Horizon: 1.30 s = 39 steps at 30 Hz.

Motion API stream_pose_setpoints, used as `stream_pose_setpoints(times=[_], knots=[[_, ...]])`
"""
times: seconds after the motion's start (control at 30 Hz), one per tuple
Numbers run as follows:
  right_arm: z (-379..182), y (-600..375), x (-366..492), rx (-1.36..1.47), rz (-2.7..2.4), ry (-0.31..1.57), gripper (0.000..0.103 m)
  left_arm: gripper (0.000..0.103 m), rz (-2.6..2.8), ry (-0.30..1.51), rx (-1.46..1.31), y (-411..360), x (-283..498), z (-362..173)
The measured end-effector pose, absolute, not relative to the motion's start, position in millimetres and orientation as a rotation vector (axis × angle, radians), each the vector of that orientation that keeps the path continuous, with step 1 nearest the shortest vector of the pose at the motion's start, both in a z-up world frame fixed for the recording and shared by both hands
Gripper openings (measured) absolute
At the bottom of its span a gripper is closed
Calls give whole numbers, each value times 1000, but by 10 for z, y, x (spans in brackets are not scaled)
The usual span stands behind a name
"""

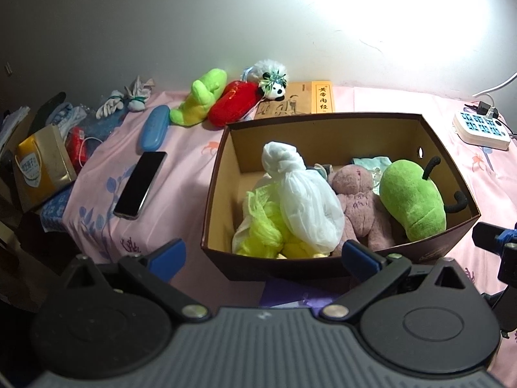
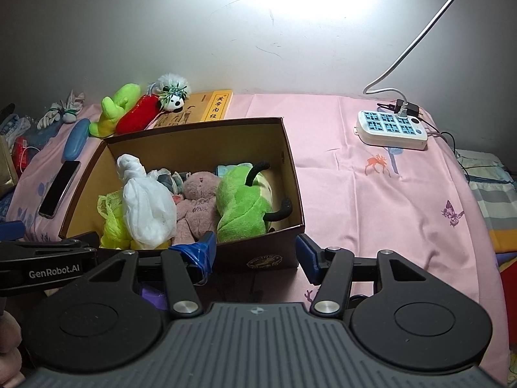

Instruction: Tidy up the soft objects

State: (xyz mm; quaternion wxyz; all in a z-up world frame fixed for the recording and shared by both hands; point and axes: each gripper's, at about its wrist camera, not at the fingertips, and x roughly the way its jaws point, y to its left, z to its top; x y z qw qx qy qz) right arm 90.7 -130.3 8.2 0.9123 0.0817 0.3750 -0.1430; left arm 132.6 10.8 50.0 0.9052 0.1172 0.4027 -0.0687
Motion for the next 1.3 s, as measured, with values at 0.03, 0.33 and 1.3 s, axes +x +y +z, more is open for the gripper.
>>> stream_pose_setpoints(times=[0.03,0.33,1.3], knots=[[73,-1302,925,161,-303,773,39,102,-147,834,243,104,1341,488],[20,-1325,1067,140,-335,793,40,102,-176,832,237,56,1454,447],[7,-1302,1002,145,-295,744,40,102,-189,848,201,88,1472,417]])
